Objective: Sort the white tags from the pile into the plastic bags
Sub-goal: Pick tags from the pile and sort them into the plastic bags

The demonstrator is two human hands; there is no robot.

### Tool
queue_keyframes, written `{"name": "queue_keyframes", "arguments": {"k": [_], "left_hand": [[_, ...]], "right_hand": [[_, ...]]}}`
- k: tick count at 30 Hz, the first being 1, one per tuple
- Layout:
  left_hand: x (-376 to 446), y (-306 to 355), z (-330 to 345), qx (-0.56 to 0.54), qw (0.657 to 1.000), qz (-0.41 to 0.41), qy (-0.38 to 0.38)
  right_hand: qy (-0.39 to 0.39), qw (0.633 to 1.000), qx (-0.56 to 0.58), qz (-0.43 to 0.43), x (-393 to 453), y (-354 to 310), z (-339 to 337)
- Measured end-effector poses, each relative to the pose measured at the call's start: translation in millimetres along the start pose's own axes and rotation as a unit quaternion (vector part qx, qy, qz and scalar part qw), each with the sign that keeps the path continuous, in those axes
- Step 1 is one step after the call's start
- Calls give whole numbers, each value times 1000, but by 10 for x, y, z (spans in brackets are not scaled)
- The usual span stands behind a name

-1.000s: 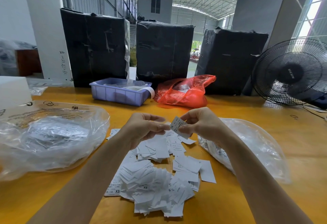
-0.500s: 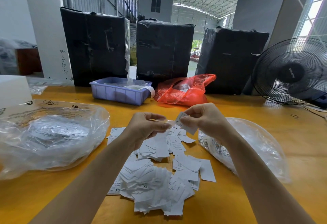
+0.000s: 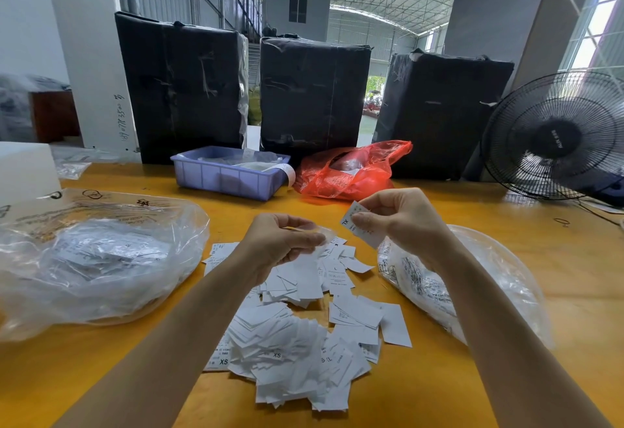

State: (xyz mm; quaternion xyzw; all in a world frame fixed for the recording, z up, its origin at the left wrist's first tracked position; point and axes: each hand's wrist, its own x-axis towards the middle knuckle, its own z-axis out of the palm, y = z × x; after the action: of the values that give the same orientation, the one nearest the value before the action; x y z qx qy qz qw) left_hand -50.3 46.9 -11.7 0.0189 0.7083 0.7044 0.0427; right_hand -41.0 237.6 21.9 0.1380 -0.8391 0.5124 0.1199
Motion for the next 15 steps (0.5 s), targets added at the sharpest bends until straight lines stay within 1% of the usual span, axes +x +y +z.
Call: {"name": "queue_keyframes", "arguments": {"k": [4,6,8,10,12,15], "left_hand": [[-9,-2,3,15,1000,3,1],[-13,-6,3,21,1000,5,2],[-12,-5,9,16,1000,3,1],[-14,2,26,6,1000,0,-4],[-19,13,44,1,1000,-2,-8],[-29,36,34,16,999,-19,-27]], "right_hand": [[-37,999,-22,10,-23,-20,12],[-65,998,7,20,-38,-42,10],[-109,992,28,54,-52,-64,18],[-144,986,-5,82,-65,-51,74],[-133,986,-46,88,-66,-20,153],[-102,990,-79,65,-65,-12,202]]}}
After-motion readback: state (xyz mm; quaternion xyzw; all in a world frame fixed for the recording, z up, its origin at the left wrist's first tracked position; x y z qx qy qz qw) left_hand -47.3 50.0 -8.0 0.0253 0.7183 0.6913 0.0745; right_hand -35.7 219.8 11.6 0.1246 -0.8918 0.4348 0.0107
